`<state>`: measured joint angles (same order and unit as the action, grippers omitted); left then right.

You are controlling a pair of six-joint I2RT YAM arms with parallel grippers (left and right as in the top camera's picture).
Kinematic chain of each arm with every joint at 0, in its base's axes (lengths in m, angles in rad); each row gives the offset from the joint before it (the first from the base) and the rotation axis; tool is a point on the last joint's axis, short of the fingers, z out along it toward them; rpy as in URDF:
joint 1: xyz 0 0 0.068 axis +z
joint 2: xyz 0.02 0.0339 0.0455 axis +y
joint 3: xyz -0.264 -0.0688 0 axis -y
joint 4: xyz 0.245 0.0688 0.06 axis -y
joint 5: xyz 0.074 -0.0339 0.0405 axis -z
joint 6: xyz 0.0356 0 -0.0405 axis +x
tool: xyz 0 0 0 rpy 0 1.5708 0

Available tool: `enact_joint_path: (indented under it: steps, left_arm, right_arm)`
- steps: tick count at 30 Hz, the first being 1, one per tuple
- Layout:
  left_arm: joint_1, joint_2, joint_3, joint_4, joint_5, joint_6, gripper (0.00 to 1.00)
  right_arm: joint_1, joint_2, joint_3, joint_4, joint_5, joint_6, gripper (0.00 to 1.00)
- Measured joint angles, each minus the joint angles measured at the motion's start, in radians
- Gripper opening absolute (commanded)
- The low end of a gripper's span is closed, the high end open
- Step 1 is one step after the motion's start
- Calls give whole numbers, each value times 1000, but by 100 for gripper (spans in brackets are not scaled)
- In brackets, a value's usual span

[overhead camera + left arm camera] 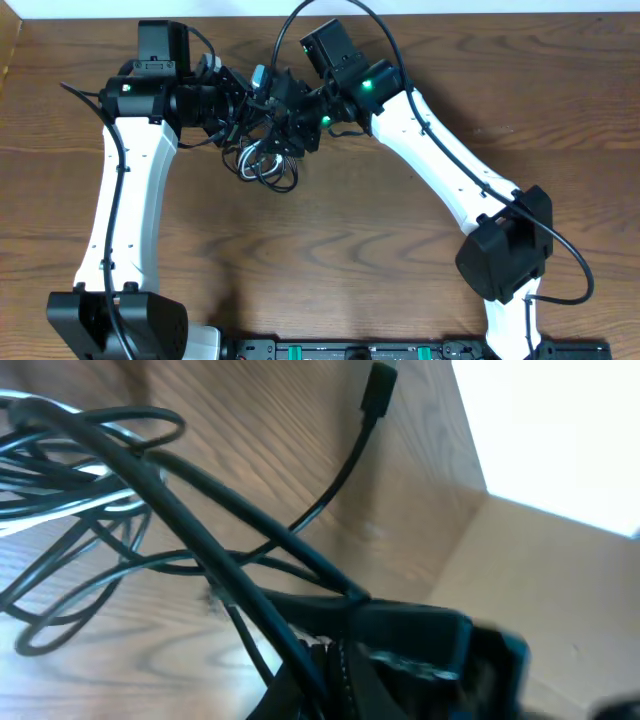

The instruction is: Untangle cables

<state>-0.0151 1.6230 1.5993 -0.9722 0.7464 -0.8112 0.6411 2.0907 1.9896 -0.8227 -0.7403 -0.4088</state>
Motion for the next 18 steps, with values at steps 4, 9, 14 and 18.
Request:
enact_joint_path:
  steps: [4,9,14,18]
  left_arm:
    - [2,0,0,-6,30,5,7]
    - [5,0,0,15,14,20,9]
    - [2,0,1,25,-87,69,64]
    - [0,0,1,8,-214,122,89]
  right_arm:
    - [-8,5,0,4,47,5,1]
    - [-9,6,-1,26,56,3,1]
    - [-20,14,-3,90,43,53,1]
    - [-41,14,-3,142,-10,105,1]
